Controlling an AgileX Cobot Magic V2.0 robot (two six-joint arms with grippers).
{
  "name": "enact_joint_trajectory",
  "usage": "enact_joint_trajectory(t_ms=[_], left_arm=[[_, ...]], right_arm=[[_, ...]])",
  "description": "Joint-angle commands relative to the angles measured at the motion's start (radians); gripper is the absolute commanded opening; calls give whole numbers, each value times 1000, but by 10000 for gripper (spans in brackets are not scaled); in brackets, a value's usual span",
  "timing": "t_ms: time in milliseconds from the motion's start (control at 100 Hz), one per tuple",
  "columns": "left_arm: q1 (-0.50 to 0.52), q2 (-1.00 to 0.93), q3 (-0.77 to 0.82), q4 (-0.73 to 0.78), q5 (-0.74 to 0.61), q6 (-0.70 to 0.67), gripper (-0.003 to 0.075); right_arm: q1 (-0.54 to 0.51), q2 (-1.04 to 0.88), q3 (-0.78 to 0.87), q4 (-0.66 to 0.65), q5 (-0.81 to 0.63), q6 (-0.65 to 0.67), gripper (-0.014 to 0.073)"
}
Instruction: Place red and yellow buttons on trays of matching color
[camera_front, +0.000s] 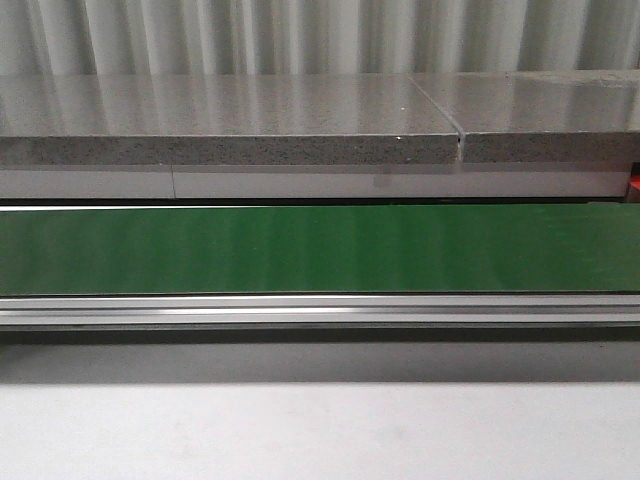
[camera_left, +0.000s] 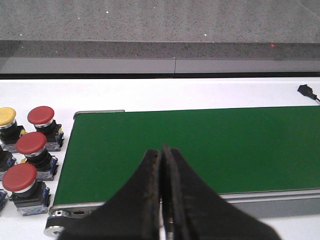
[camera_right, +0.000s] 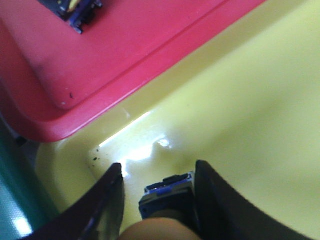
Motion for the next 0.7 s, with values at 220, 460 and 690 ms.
enact_joint_trajectory(t_ms=[220, 460, 690], left_arm=[[-9, 4, -27, -9, -75, -1, -20], [-9, 4, -27, -9, -75, -1, -20], [-9, 4, -27, -9, -75, -1, -20]], right_arm=[[-10, 8, -25, 5, -49, 1, 148], [-10, 8, -27, 5, -37, 1, 469], [-10, -29, -29, 9, -29, 1, 577]])
